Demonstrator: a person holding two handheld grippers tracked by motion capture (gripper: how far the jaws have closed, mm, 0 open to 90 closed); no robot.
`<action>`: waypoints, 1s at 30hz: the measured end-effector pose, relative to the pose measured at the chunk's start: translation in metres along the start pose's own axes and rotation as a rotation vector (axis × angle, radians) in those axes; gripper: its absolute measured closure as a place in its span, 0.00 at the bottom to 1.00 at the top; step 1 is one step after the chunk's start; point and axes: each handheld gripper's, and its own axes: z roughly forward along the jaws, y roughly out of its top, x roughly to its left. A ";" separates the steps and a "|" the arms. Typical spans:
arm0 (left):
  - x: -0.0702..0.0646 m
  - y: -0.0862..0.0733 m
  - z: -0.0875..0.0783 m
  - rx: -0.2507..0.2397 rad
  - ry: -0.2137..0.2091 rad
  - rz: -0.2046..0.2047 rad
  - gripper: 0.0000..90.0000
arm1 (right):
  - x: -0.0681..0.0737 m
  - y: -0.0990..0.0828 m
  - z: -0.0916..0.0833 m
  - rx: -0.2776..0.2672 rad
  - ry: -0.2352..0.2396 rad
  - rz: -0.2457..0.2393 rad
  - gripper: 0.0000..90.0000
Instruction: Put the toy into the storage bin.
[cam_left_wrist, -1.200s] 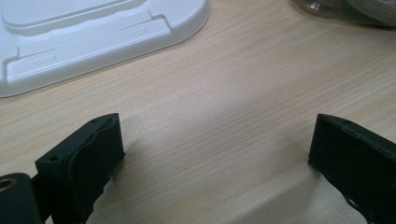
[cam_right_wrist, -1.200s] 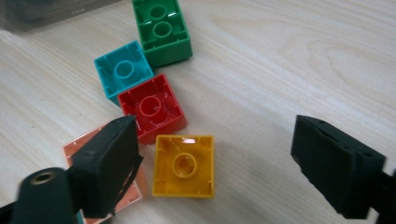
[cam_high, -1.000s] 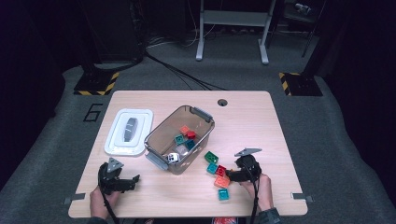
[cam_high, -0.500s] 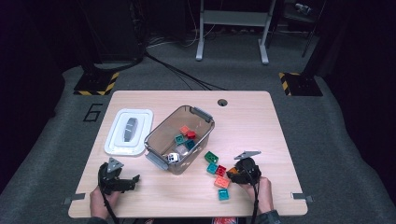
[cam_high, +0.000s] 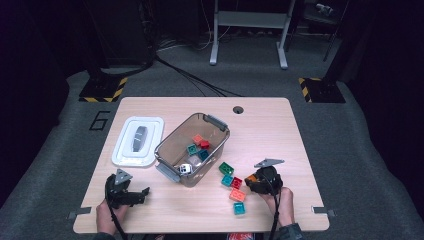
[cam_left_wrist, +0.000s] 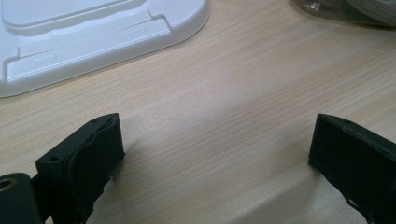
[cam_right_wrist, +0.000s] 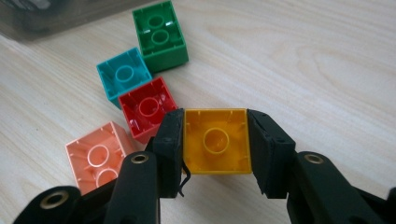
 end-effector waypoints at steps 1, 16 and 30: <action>0.000 0.000 0.000 0.001 0.000 0.000 0.03 | 0.000 0.002 -0.001 -0.002 0.005 0.001 0.65; 0.000 0.000 0.000 0.001 -0.002 0.000 0.03 | 0.000 0.038 -0.018 -0.085 -0.009 -0.034 0.65; 0.000 0.000 0.001 -0.009 0.007 -0.003 0.03 | 0.003 0.072 -0.025 -0.125 -0.009 -0.078 0.65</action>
